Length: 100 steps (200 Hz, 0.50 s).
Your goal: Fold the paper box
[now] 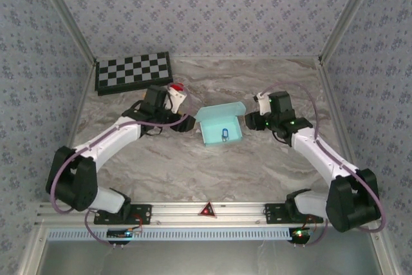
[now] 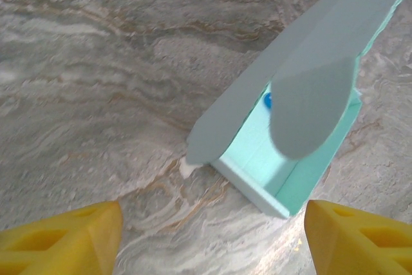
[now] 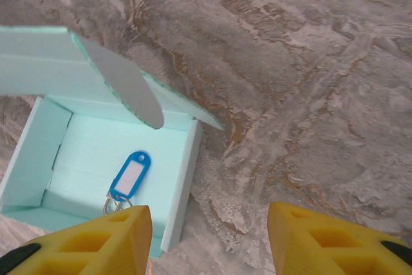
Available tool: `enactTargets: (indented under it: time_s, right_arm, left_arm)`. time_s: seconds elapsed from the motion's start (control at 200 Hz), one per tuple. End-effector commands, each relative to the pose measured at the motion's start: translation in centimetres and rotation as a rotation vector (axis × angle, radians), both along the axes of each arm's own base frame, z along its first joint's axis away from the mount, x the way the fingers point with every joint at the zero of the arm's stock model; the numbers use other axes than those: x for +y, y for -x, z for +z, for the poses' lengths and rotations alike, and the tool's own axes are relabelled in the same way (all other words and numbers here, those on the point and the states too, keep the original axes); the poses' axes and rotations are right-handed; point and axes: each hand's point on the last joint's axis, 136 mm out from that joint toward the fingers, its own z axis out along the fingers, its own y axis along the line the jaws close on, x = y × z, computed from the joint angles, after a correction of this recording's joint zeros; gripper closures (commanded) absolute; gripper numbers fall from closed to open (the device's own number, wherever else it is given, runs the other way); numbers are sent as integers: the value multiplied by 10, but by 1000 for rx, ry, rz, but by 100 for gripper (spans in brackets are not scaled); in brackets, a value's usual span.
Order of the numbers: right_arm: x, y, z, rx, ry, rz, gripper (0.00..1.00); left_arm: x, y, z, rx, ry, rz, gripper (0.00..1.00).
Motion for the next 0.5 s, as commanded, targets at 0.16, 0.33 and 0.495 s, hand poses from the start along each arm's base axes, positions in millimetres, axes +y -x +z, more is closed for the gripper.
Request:
enactTargets:
  time_s: [0.16, 0.33, 0.495]
  right_arm:
    - [13, -22, -4, -51, -48, 162, 48]
    - [20, -31, -9, -50, -37, 226, 48]
    - [25, -42, -11, -66, -35, 260, 49]
  left_arm:
    - [-33, -12, 8, -79, 10, -138, 27]
    - [-39, -20, 1, -78, -6, -145, 32]
    - [-42, -25, -5, -61, -23, -157, 45]
